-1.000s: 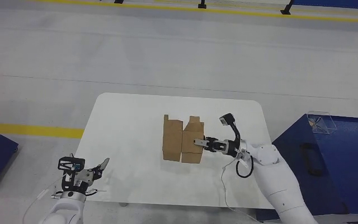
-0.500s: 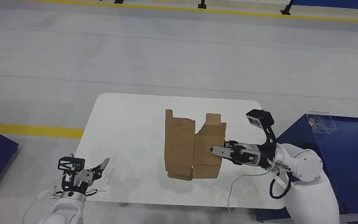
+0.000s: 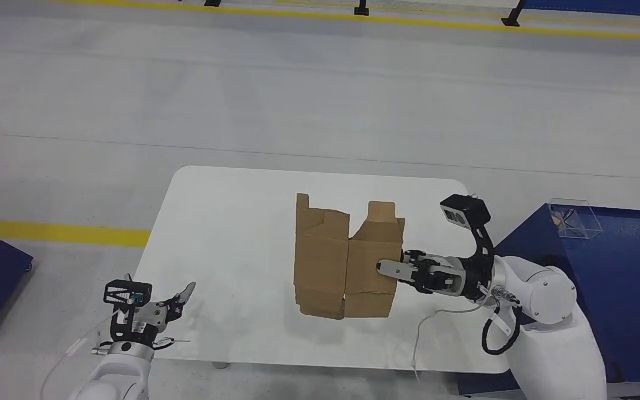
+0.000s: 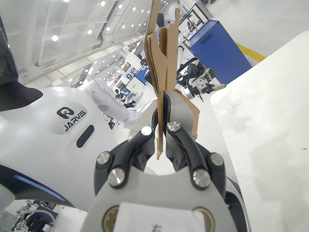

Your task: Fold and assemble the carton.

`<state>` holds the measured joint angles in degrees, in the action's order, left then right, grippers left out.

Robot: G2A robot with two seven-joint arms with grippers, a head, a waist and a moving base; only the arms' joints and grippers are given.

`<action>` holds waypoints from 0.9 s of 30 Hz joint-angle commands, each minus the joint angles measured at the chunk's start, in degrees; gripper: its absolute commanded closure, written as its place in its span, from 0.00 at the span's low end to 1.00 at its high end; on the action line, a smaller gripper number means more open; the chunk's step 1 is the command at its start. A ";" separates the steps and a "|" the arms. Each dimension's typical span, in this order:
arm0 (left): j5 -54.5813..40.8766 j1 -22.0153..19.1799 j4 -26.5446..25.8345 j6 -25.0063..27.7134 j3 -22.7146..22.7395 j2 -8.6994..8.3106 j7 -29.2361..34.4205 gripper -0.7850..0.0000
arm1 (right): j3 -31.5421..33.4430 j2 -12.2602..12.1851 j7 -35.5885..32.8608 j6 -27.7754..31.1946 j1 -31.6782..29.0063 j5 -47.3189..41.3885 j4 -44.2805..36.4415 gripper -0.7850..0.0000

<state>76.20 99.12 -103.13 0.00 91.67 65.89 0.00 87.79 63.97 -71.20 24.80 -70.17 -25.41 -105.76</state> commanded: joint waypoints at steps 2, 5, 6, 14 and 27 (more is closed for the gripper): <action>0.00 0.00 0.00 0.00 0.00 0.00 0.00 0.00 | 0.00 0.00 0.00 0.00 0.00 0.00 0.00 1.00; 0.00 0.00 0.00 0.00 0.00 0.00 0.00 0.00 | 0.00 0.00 0.00 0.00 0.00 0.00 0.00 1.00; 0.00 0.00 0.00 0.00 0.00 0.00 0.00 0.00 | -0.55 0.04 0.67 -0.68 -0.46 -0.68 -0.49 1.00; 0.00 0.00 0.00 0.00 0.00 0.00 0.00 0.00 | -4.28 0.56 -12.04 -14.76 -0.28 -39.52 7.89 1.00; 0.00 0.00 0.00 0.00 0.00 0.00 0.00 0.00 | -29.02 3.88 2.96 -60.86 4.21 -86.55 23.80 1.00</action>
<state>76.20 99.12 -103.13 0.00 91.67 65.89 0.00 60.73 67.66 -71.60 -32.59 -66.05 -106.89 -82.34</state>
